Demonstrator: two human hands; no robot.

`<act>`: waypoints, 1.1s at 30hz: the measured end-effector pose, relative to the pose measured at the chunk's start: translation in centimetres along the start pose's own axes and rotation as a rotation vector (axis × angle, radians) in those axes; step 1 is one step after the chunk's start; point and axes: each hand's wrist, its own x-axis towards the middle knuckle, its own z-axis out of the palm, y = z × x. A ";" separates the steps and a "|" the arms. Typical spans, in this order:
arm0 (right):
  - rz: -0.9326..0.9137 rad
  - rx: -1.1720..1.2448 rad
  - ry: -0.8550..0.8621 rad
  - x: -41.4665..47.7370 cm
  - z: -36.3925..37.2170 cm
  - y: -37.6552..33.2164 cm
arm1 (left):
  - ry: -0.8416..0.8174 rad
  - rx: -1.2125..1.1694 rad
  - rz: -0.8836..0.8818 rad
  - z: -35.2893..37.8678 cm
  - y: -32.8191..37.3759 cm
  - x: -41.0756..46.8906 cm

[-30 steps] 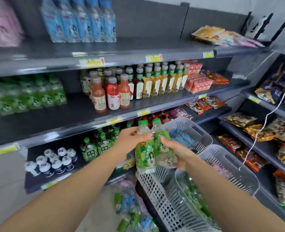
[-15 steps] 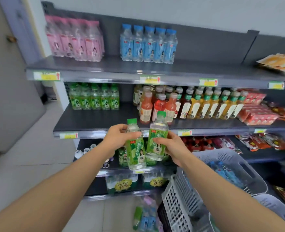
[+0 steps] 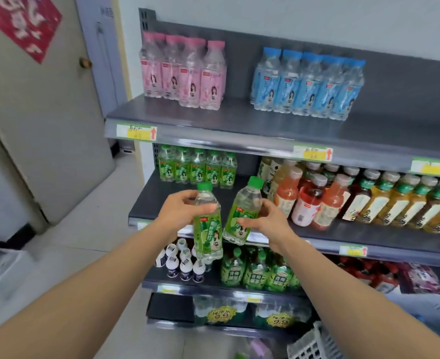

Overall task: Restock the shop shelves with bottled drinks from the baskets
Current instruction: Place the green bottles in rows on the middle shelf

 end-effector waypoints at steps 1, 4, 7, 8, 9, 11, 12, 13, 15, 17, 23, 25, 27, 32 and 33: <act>0.000 -0.012 0.017 1.4 0.6 -0.1 | -0.001 0.000 0.003 -0.6 0.0 1.1; -0.011 -0.039 0.101 5.1 2.2 0.0 | -0.006 -0.049 -0.022 -1.9 -0.1 4.2; -0.033 -0.115 0.178 8.1 3.1 0.1 | -0.027 -0.072 -0.044 -2.8 0.0 6.5; -0.037 -0.141 0.202 8.9 3.2 0.1 | -0.036 -0.075 -0.042 -2.9 0.0 7.1; -0.031 -0.164 0.218 9.9 3.3 0.2 | -0.043 -0.076 -0.041 -3.1 -0.1 7.8; -0.024 -0.203 0.231 11.4 3.2 0.4 | -0.045 -0.079 -0.041 -3.2 -0.1 8.7; -0.022 -0.224 0.233 12.3 3.3 0.6 | -0.045 -0.083 -0.048 -3.2 -0.2 9.4; -0.020 -0.248 0.236 13.3 3.2 0.9 | -0.043 -0.083 -0.055 -3.2 -0.3 10.1; -0.013 -0.297 0.249 15.0 3.1 1.4 | -0.040 -0.071 -0.058 -2.9 -0.5 11.4; -0.011 -0.326 0.250 16.6 2.9 1.9 | -0.026 -0.071 -0.055 -2.5 -0.7 12.5; -0.076 -0.383 0.198 20.9 2.9 4.0 | 0.006 -0.092 -0.029 -1.3 -2.0 15.7; -0.091 -0.382 0.183 22.2 3.1 4.7 | 0.020 -0.091 -0.017 -1.0 -2.3 16.3; -0.105 -0.374 0.165 23.2 3.3 5.3 | 0.038 -0.092 -0.013 -0.8 -2.7 16.7; -0.130 -0.355 0.122 25.4 3.6 5.7 | 0.059 -0.093 -0.008 -0.8 -3.6 17.8; -0.135 -0.353 0.120 25.8 3.7 5.7 | 0.058 -0.090 -0.006 -0.8 -3.7 18.0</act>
